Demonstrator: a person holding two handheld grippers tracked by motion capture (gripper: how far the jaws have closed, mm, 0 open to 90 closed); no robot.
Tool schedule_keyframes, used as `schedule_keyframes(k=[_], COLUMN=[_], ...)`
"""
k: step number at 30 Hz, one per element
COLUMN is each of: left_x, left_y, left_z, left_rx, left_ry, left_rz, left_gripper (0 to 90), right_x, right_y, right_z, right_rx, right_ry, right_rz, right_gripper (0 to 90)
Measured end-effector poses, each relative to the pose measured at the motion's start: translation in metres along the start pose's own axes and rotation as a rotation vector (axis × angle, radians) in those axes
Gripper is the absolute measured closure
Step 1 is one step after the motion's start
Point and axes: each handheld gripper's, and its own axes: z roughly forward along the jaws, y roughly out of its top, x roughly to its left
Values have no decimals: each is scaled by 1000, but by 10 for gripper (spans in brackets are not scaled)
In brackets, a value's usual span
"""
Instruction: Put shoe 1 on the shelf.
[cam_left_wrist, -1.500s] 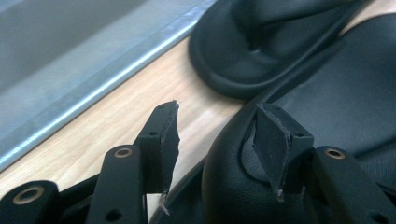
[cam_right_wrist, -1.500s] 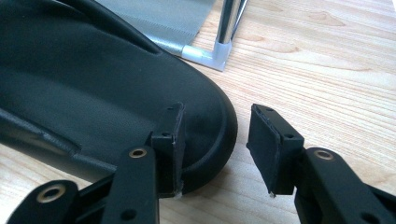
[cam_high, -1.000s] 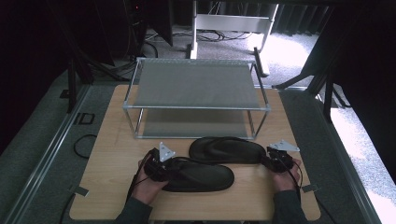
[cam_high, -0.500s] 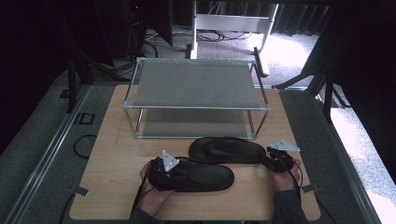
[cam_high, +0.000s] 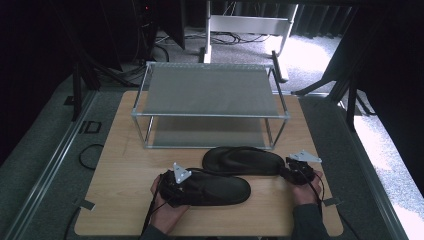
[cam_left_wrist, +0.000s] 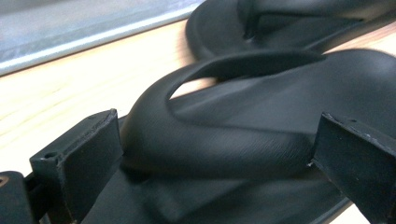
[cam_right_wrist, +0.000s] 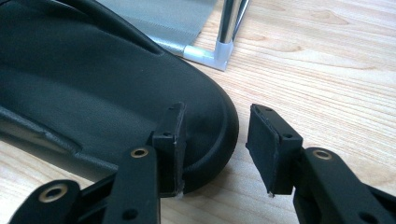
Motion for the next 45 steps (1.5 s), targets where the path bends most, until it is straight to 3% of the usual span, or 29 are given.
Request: schedule_keyframes(k=[7, 13, 14, 15, 17, 20, 22, 28, 35, 45], left_x=[21, 38, 46, 47, 50, 51, 52, 60, 75, 90], left_y=[-11, -17, -18, -19, -21, -25, -25, -18, -6, 15], left_z=[-6, -13, -14, -13, -9, -3, 0, 7, 19, 44], left_rx=[24, 36, 43, 48, 73, 110, 106, 98, 92, 64], left_ry=[34, 87, 114, 133, 166, 176, 168, 186, 209, 232], left_rz=[-14, -20, -34, -38, -45, -31, -29, -26, -53, -42], left_gripper=[27, 70, 70, 135, 161, 167, 178, 191, 210, 241], right_x=[0, 0, 1, 1, 1, 0, 0, 0, 0, 0], right_y=[0, 0, 0, 0, 0, 0, 0, 0, -1, -1], right_z=[0, 0, 0, 0, 0, 0, 0, 0, 0, 0], right_rx=[-1, 0, -1, -1, -1, -1, -2, -2, -3, -4], right_ry=[-2, -3, -3, -4, -4, -1, -1, -2, 0, 2], right_rz=[-1, -1, -1, -1, -1, 0, 1, 0, 0, 3], right_gripper=[571, 571, 571, 571, 571, 568, 569, 568, 568, 568])
